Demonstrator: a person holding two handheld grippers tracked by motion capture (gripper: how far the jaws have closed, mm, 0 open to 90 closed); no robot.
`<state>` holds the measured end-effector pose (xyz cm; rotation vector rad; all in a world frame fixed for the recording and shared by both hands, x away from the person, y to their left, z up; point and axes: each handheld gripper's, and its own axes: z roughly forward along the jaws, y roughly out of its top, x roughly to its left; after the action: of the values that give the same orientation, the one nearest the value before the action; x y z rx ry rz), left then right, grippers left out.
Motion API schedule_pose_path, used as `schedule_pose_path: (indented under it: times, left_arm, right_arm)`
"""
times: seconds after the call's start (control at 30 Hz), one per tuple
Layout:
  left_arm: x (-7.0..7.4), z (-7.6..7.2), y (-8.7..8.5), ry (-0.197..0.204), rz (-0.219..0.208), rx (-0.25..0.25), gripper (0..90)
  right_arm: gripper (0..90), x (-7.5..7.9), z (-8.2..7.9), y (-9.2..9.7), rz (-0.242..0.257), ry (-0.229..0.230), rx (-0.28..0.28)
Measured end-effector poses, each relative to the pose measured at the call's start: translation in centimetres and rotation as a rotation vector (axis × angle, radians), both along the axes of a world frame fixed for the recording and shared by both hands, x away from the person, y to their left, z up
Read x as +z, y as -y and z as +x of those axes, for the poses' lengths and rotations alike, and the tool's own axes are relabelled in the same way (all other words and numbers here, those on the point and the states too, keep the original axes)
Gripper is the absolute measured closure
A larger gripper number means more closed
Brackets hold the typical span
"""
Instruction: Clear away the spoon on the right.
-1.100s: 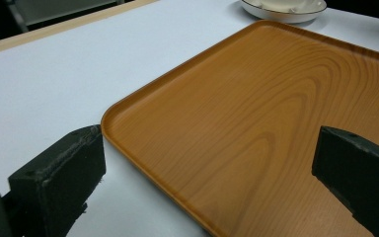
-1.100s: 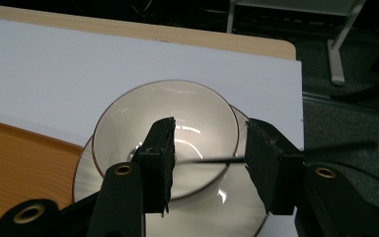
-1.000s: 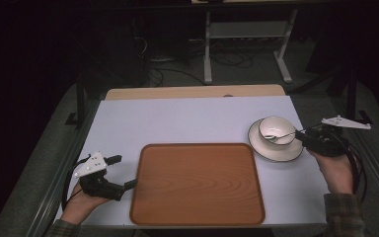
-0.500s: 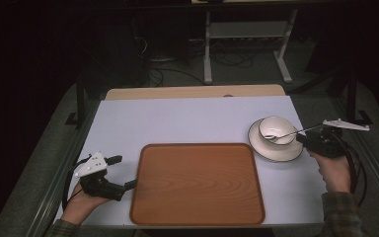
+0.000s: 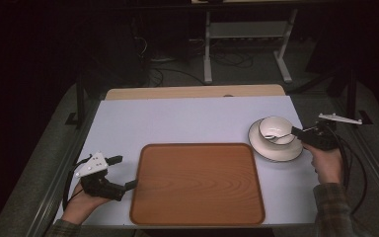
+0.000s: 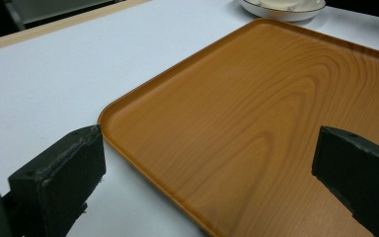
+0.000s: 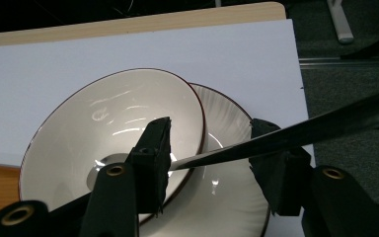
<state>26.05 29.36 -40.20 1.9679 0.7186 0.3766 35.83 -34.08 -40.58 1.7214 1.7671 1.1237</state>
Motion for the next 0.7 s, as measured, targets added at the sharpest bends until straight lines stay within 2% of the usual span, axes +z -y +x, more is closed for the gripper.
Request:
schedule_pose_path:
  times: [0.27,0.7]
  left_arm:
    - [0.01,-0.02,0.01,0.001,0.002,-0.002,0.0]
    - [0.04,-0.07,0.04,0.002,0.003,-0.001,0.0]
  right_arm:
    - [51.0,-0.40,0.47,-0.43,0.011,-0.013,-0.003]
    - [57.9,-0.72,0.96,-0.71,-0.018,-0.011,0.010]
